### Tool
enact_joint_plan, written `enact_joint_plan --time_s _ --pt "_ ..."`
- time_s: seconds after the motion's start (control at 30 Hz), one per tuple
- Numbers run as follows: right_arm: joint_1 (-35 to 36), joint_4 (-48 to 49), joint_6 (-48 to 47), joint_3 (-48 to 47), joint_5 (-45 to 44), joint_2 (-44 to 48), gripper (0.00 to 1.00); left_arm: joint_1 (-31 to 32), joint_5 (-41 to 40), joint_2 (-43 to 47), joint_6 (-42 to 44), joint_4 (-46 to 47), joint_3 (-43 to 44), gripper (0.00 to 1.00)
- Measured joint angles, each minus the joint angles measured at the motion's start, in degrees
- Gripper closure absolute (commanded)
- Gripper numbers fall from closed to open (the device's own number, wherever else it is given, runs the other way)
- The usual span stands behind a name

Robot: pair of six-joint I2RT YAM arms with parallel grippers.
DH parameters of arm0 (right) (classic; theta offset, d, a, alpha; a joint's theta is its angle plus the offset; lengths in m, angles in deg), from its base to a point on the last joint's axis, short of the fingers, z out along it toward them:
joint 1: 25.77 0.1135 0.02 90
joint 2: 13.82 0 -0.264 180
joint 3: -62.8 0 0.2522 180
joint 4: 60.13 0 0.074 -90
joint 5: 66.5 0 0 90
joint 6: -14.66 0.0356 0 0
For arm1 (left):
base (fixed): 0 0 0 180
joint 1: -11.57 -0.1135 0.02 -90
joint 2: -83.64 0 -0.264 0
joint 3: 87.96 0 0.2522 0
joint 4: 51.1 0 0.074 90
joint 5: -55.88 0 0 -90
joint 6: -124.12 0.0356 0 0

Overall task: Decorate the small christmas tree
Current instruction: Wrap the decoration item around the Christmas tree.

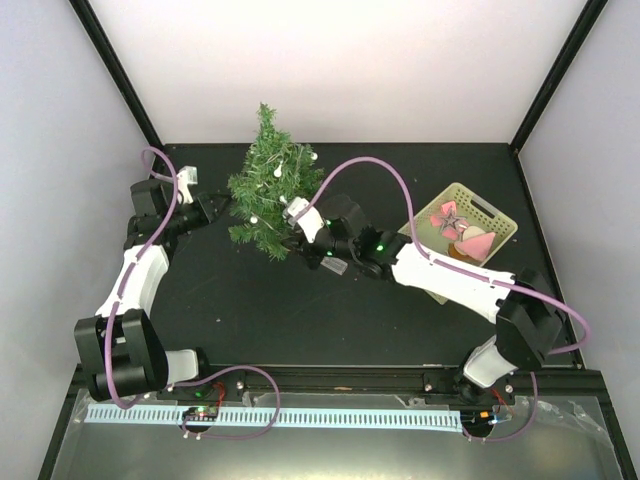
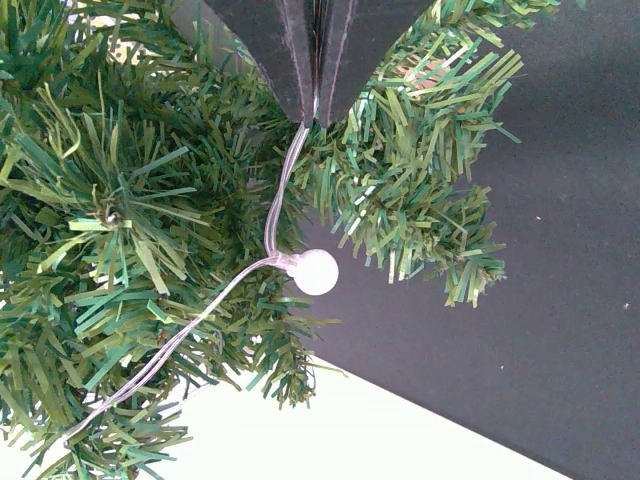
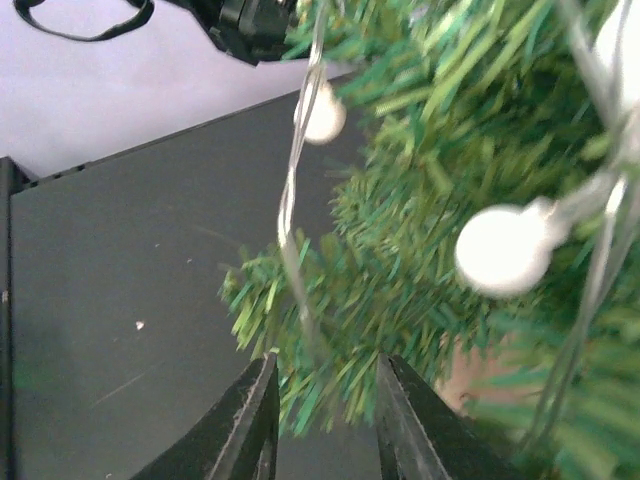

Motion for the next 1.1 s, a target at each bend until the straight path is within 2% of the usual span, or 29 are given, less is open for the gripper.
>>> enact_joint_plan --time_s 0.07,0.17,0.4,0.53,0.77,0.97,1.1 --pt "0.0 0.4 -0.6 1.7 1.2 0.8 0.62 0.0 0.0 0.0 0.0 0.2 0.0 0.97" --pt "0.0 0.9 -1.6 6.3 2.9 3.9 0.59 0.0 0.0 0.0 0.0 0.3 0.0 0.97" --pt "0.0 4.2 -1.5 15.7 4.1 11.6 0.58 0.0 0.0 -1.6 0.0 0.3 0.0 0.97" --pt "-0.1 8.9 0.4 21.5 1.3 13.4 0.58 0.0 0.0 -1.6 0.0 0.3 0.0 0.97" --pt "-3.1 16.2 6.8 26.2 -4.7 8.8 0.57 0.0 0.0 -1.6 0.1 0.2 0.0 0.97" --pt "-7.8 22.6 11.5 26.0 -4.8 0.3 0.59 0.0 0.0 -1.6 0.2 0.2 0.0 0.97" --pt "-8.4 23.6 14.6 26.1 -5.0 0.7 0.62 0.0 0.0 -1.6 0.7 0.0 0.0 0.97"
